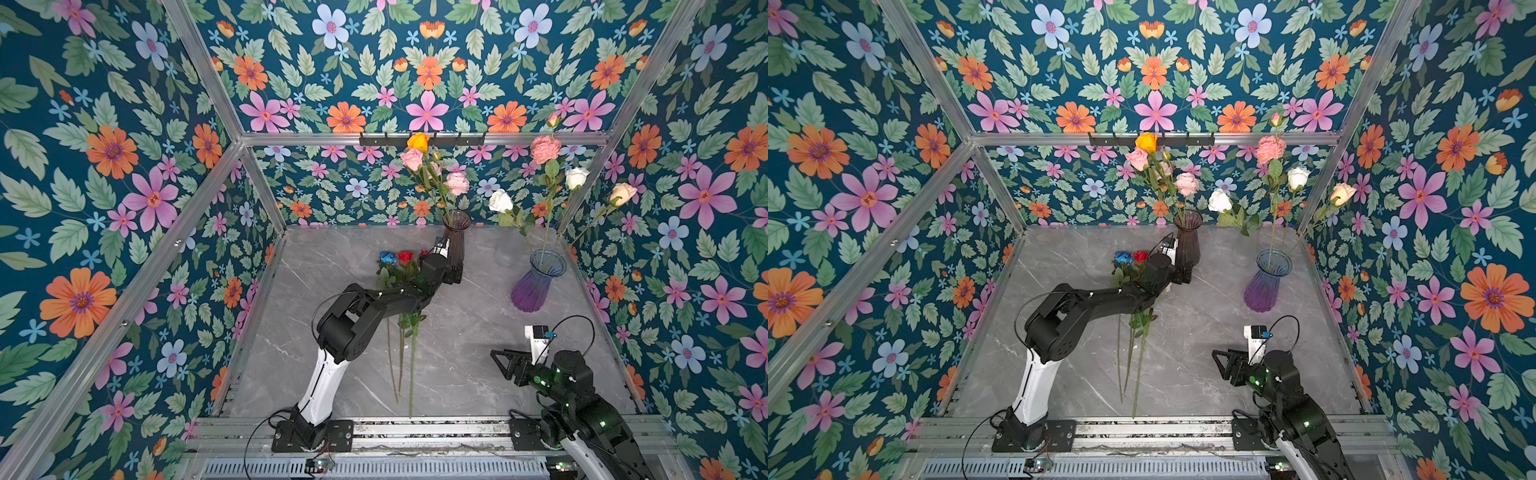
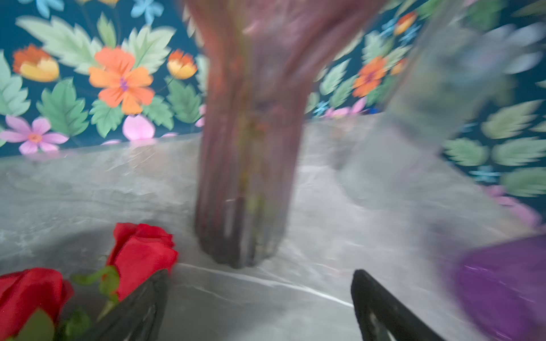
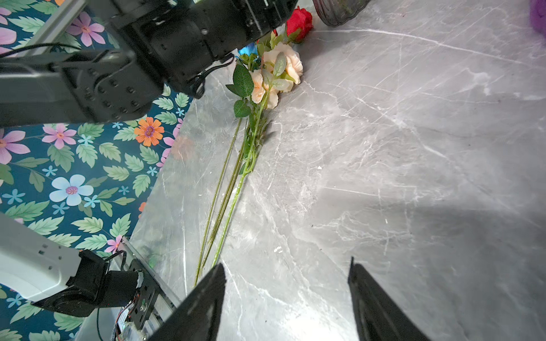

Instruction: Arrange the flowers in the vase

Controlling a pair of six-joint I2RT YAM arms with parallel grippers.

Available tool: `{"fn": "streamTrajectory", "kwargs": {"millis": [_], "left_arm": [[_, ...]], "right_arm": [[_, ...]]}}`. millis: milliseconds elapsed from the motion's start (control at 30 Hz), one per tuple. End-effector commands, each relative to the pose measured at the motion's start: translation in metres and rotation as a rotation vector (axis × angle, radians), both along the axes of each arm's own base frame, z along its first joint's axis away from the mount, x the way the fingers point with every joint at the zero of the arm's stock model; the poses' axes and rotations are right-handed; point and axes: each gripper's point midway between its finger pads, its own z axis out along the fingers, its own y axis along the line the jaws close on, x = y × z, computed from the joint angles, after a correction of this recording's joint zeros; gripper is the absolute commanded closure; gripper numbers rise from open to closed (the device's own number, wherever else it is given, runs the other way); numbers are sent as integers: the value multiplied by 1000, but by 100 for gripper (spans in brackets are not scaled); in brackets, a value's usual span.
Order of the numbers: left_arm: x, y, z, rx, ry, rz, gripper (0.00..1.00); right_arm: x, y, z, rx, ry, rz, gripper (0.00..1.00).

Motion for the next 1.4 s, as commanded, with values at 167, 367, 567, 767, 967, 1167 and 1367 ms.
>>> {"fn": "streamTrajectory", "kwargs": {"millis": [167, 367, 567, 767, 967, 1167, 1367], "left_arm": [[-48, -48, 79, -323, 41, -273, 4], [-57, -100, 115, -466, 185, -341, 10], [-36, -135, 121, -539, 382, -379, 12], [-8, -139, 118, -676, 514, -348, 17], [0, -158, 131, -804, 561, -406, 21], [-4, -158, 130, -838, 581, -450, 25], [-54, -113, 123, -795, 505, -430, 23]], "right_arm": [[1, 2, 7, 12, -31, 9, 32], [0, 1, 8, 17, -36, 8, 33], [-2, 1, 9, 25, -46, 11, 33], [-2, 2, 9, 26, -49, 13, 33], [-2, 2, 10, 27, -51, 17, 33], [8, -16, 6, -7, -19, -114, 33], [44, -16, -9, -75, 117, -190, 36]]}}
